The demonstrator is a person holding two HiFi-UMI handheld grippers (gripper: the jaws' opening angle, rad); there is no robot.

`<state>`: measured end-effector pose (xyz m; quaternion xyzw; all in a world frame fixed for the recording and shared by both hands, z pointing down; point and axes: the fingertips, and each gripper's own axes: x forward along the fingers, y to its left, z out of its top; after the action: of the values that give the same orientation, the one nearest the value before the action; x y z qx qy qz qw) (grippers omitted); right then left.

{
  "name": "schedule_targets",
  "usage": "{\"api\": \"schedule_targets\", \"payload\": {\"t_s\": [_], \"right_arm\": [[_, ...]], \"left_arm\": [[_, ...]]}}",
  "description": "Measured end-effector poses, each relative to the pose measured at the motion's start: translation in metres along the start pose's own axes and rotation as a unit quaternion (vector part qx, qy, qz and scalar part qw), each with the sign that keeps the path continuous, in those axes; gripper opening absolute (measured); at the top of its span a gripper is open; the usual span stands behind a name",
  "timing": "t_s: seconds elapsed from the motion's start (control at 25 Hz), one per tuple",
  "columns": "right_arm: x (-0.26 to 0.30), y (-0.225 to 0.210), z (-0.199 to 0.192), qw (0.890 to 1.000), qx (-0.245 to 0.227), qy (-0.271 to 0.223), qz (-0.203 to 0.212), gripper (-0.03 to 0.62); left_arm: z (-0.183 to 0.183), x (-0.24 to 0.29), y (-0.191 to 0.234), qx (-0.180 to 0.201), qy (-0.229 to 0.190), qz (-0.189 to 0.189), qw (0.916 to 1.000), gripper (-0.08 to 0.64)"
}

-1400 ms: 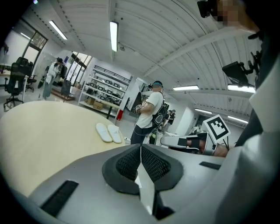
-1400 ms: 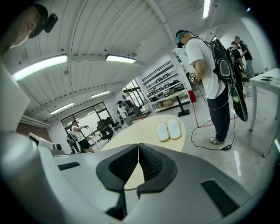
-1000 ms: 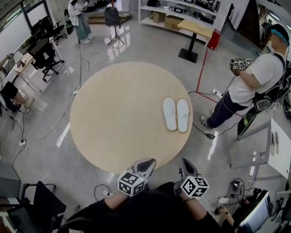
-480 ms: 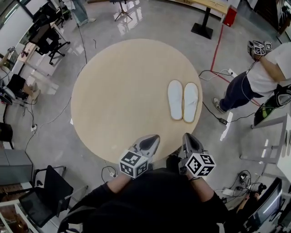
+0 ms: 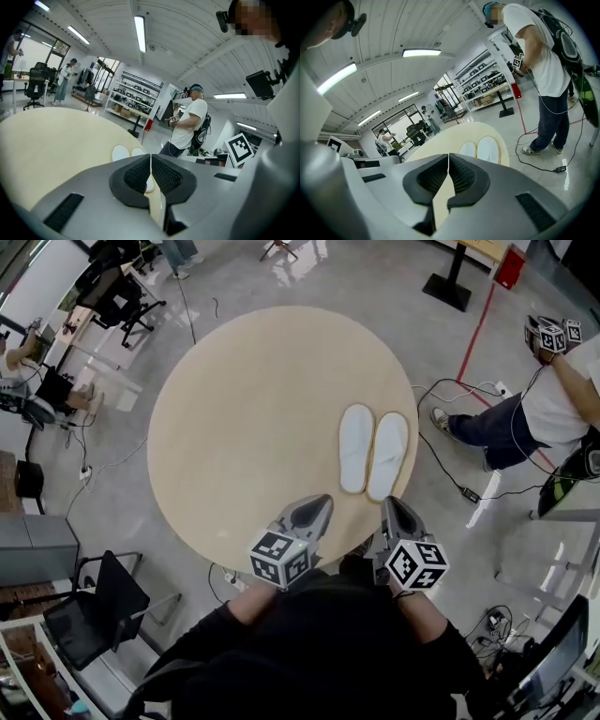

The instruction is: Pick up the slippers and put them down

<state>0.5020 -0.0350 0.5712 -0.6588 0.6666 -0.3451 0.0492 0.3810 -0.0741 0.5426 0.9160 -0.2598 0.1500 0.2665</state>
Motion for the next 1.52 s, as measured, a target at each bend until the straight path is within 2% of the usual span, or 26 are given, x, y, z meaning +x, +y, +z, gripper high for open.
{"api": "schedule_targets", "payload": {"t_s": [0.2, 0.24, 0.32, 0.36, 0.48, 0.68, 0.84, 1.0, 1.2, 1.36, 1.52], "right_arm": [[0.012, -0.011, 0.009, 1.0, 0.003, 0.008, -0.007, 0.02], [0.014, -0.012, 0.01, 1.0, 0.002, 0.009, -0.01, 0.049], [0.021, -0.012, 0.009, 1.0, 0.0, 0.013, -0.013, 0.157], [0.024, -0.012, 0.009, 1.0, -0.002, 0.015, -0.015, 0.188], [0.029, -0.012, 0.009, 1.0, -0.011, 0.018, -0.021, 0.218], [0.03, -0.023, 0.021, 0.999, -0.015, 0.009, -0.049, 0.222], [0.04, -0.04, 0.026, 0.997, -0.011, 0.013, -0.081, 0.222], [0.058, -0.065, 0.024, 0.995, -0.01, 0.023, -0.1, 0.221], [0.086, -0.096, 0.013, 0.993, 0.0, 0.045, -0.112, 0.221], [0.111, -0.117, 0.01, 0.991, 0.008, 0.058, -0.117, 0.221], [0.132, -0.134, -0.001, 0.99, 0.019, 0.074, -0.121, 0.221]], "left_arm": [[0.005, 0.01, 0.007, -0.006, 0.01, 0.025, 0.9996, 0.028], [0.006, 0.012, 0.009, -0.007, 0.013, 0.026, 0.9996, 0.041], [0.006, 0.019, 0.012, -0.008, 0.023, 0.019, 0.9995, 0.164], [0.005, 0.023, 0.014, -0.008, 0.029, 0.014, 0.9995, 0.191], [0.002, 0.035, 0.018, -0.013, 0.041, -0.002, 0.9991, 0.207], [0.005, 0.055, 0.026, -0.02, 0.056, -0.018, 0.998, 0.207], [0.006, 0.073, 0.049, -0.046, 0.067, -0.013, 0.9966, 0.207], [-0.001, 0.101, 0.067, -0.052, 0.08, -0.007, 0.9954, 0.207], [-0.013, 0.137, 0.089, -0.056, 0.101, -0.002, 0.9933, 0.206], [-0.021, 0.168, 0.103, -0.045, 0.117, -0.002, 0.9921, 0.206], [-0.042, 0.188, 0.113, -0.048, 0.143, -0.003, 0.9886, 0.206]]}}
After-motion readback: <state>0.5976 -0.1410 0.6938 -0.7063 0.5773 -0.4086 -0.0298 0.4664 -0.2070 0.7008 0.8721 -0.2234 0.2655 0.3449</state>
